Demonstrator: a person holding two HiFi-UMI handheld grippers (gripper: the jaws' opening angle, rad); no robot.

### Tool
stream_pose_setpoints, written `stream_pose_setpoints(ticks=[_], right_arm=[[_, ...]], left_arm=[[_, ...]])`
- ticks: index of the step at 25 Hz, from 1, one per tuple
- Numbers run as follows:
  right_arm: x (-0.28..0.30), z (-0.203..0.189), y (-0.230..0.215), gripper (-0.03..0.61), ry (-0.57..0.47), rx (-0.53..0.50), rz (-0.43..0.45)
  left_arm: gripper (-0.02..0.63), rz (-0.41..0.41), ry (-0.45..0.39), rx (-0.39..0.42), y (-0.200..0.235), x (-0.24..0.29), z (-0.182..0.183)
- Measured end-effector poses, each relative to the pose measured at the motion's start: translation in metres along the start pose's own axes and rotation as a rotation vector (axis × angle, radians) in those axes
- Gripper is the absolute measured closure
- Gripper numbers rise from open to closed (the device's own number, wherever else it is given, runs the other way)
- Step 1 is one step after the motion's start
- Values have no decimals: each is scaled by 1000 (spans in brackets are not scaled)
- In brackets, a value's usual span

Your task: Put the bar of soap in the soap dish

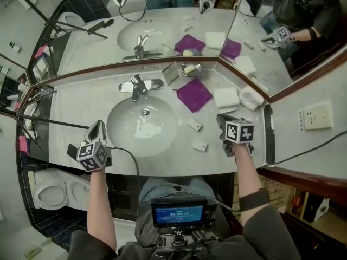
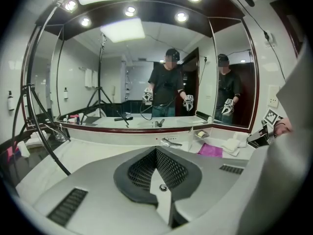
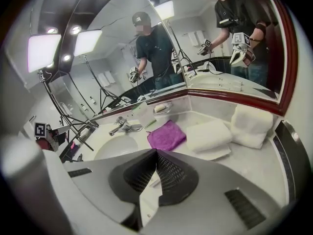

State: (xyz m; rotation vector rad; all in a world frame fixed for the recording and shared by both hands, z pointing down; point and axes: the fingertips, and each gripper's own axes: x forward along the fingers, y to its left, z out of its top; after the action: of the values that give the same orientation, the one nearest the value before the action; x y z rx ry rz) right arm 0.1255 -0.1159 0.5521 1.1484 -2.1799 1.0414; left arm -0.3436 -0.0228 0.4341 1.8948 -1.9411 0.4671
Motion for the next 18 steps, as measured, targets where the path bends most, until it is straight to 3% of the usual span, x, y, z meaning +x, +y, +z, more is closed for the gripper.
stream_pose_setpoints(ticks=[4,9,14,18], right_arm=[[-2,2,-6,558,11,-16,1],[-6,10,-3,558,2,-36,-34],[2,37,-2,558,8,-202,-97],[19,63,5,557,21,-356,-109]], left_arm=[[612,5,-10,-26,-8,2,-7],[612,-45,-12,-29,-17,7,-5],[612,-87,-14,-1,-27,14,-3],[612,-72,-11,-11,-31,7,-6]])
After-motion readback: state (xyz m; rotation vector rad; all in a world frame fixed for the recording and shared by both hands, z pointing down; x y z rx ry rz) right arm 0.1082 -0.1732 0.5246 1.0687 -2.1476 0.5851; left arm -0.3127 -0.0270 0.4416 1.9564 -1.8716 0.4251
